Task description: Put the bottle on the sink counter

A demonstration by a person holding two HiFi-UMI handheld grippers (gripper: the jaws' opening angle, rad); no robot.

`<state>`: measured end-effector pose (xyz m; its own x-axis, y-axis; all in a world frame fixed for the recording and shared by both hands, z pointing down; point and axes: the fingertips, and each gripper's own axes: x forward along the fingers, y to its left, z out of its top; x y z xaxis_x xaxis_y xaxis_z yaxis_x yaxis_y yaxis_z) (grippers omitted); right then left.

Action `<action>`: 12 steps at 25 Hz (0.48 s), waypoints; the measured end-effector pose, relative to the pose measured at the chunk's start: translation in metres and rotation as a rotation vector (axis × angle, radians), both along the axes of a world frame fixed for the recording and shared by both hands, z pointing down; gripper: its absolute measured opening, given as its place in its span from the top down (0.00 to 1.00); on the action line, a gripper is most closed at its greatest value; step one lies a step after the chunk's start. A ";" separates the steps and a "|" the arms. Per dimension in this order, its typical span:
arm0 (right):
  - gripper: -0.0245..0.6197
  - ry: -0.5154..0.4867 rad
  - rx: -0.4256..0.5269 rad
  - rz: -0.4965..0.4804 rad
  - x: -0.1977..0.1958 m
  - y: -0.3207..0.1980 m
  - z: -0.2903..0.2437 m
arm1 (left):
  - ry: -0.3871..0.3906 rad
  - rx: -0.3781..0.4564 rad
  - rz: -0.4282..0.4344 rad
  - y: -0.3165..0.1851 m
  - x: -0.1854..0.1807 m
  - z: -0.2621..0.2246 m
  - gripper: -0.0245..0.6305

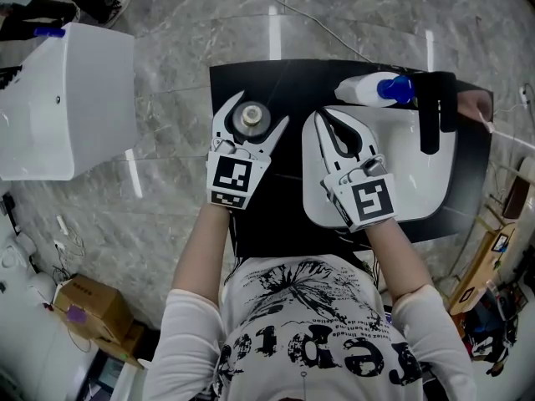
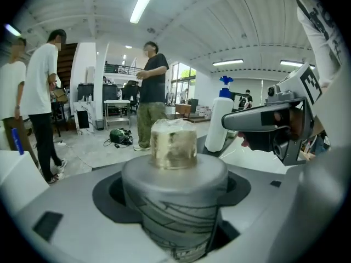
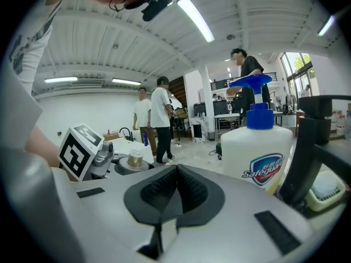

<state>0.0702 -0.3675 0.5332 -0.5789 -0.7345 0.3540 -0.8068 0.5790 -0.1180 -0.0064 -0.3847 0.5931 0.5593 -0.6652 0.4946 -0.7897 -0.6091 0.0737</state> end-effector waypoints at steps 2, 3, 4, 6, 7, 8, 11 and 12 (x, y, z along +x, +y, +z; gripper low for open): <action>0.94 -0.003 -0.002 0.004 0.003 0.002 0.000 | 0.001 -0.014 -0.004 0.004 -0.002 0.001 0.43; 0.94 -0.004 -0.003 0.004 0.005 0.004 0.000 | 0.002 -0.018 -0.009 0.005 -0.003 0.001 0.43; 0.94 -0.004 -0.004 0.004 0.005 0.005 0.001 | 0.002 -0.020 -0.013 0.007 -0.004 0.001 0.43; 0.94 -0.006 -0.010 0.007 0.007 0.009 0.001 | 0.001 -0.023 -0.018 0.010 -0.004 0.002 0.43; 0.94 -0.009 -0.013 0.010 0.007 0.011 0.001 | -0.001 -0.026 -0.019 0.012 -0.004 0.002 0.43; 0.94 -0.010 -0.015 0.012 0.007 0.013 0.000 | -0.004 -0.031 -0.020 0.015 -0.004 0.003 0.43; 0.94 -0.012 -0.013 0.011 0.009 0.022 -0.005 | -0.021 -0.049 -0.017 0.026 -0.002 0.004 0.43; 0.94 -0.009 -0.009 0.006 0.009 0.024 -0.007 | -0.026 -0.051 -0.017 0.029 -0.002 0.004 0.43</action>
